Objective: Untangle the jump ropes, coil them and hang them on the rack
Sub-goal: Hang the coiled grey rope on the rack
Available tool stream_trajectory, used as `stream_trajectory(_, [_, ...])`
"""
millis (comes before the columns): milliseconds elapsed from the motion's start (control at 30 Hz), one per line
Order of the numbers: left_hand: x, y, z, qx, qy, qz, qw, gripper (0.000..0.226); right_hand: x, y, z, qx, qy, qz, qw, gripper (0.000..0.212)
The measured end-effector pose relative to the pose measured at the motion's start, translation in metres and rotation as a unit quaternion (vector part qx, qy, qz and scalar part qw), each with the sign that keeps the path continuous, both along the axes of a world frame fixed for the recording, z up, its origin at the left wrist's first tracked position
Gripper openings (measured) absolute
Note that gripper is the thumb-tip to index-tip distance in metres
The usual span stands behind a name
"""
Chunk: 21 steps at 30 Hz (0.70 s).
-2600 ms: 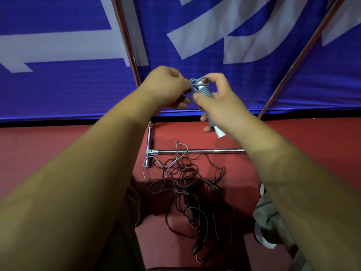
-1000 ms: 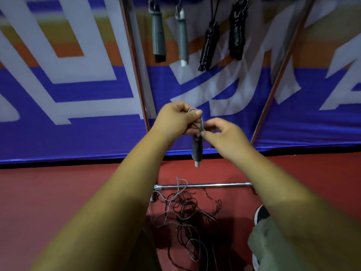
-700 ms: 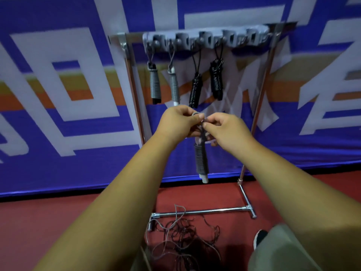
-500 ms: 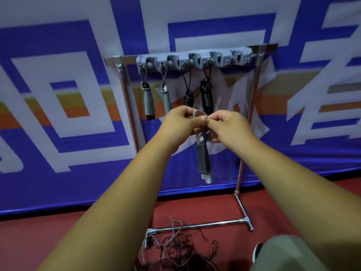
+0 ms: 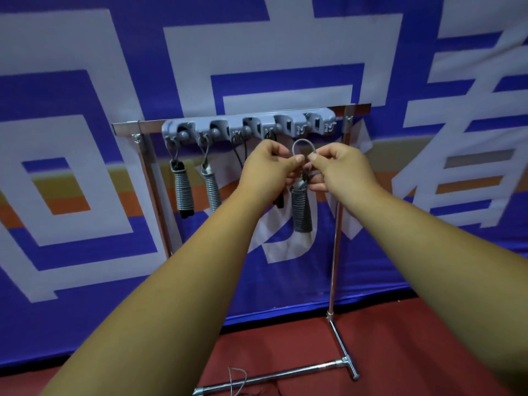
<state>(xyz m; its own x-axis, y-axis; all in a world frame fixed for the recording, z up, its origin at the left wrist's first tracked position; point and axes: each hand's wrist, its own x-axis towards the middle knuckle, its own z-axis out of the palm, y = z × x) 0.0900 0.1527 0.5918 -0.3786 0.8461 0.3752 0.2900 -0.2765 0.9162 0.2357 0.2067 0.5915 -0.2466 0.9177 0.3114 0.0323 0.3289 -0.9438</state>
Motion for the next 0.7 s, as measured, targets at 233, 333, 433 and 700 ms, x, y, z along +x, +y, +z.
stream_trajectory(233, [0.008,0.053,0.020,0.036,0.107,0.045,0.993,0.011,-0.002,0.046,0.018,0.016,-0.018,-0.039,0.999,0.010])
stream_trajectory(333, [0.009,0.075,0.025,0.044,0.096,0.078,0.991,0.009,-0.006,0.067,0.025,0.017,-0.016,-0.039,0.999,0.009])
stream_trajectory(433, [0.008,0.096,0.028,0.031,0.071,0.110,0.991,0.008,-0.011,0.084,0.030,0.011,-0.021,-0.040,0.999,0.010])
stream_trajectory(700, [0.001,0.117,0.006,-0.031,0.077,0.144,0.986,0.011,-0.035,0.105,0.009,-0.027,-0.076,-0.050,0.995,0.009])
